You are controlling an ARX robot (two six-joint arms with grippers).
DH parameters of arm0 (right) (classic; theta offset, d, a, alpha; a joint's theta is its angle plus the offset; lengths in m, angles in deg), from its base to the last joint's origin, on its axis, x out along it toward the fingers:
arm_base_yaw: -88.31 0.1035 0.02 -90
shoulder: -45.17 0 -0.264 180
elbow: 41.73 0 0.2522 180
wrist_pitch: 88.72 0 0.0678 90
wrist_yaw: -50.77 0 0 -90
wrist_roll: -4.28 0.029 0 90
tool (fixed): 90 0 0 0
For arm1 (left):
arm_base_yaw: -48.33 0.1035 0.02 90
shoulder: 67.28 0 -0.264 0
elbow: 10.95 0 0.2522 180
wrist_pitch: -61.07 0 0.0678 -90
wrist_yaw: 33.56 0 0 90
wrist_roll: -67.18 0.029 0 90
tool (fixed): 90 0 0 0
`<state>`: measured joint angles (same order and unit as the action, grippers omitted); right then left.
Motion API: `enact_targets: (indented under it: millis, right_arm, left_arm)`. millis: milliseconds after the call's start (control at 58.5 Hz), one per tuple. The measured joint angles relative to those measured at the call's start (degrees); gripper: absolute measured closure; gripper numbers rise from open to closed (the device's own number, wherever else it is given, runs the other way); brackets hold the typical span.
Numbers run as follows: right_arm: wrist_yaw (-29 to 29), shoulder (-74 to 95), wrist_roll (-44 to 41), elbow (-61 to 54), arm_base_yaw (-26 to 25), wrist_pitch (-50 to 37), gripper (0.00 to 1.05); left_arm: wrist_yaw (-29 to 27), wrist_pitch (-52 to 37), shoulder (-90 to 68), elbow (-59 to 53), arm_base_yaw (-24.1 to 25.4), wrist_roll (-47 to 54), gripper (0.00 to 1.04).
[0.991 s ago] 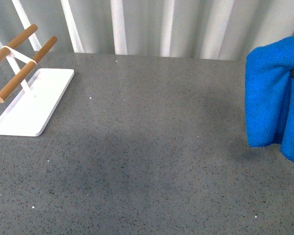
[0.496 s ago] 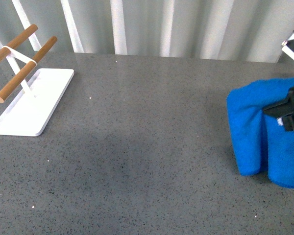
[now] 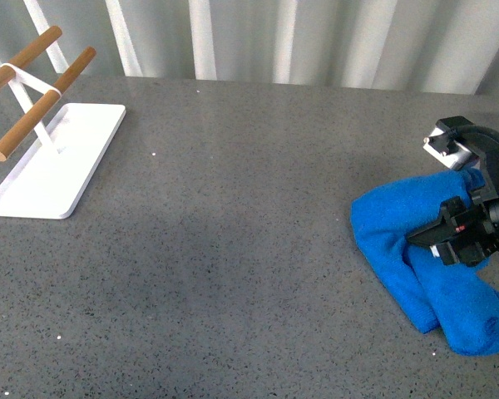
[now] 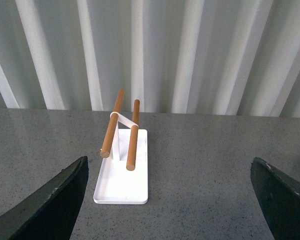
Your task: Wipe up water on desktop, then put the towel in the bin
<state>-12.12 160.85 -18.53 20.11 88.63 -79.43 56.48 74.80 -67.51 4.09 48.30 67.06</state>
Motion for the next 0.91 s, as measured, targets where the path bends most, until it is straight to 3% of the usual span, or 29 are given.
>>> enact_targets:
  millis: [513, 906]
  right_arm:
    - [-3.56, 1.18, -5.57, 1.64, -8.68, 2.16, 1.01]
    - [-10.51, 8.59, -8.98, 13.62, -8.74, 5.66, 1.01]
  left_arm:
    - [0.00, 0.00, 0.00, 0.00, 0.02, 0.00, 0.07]
    - [0.00, 0.00, 0.00, 0.00, 0.02, 0.00, 0.07]
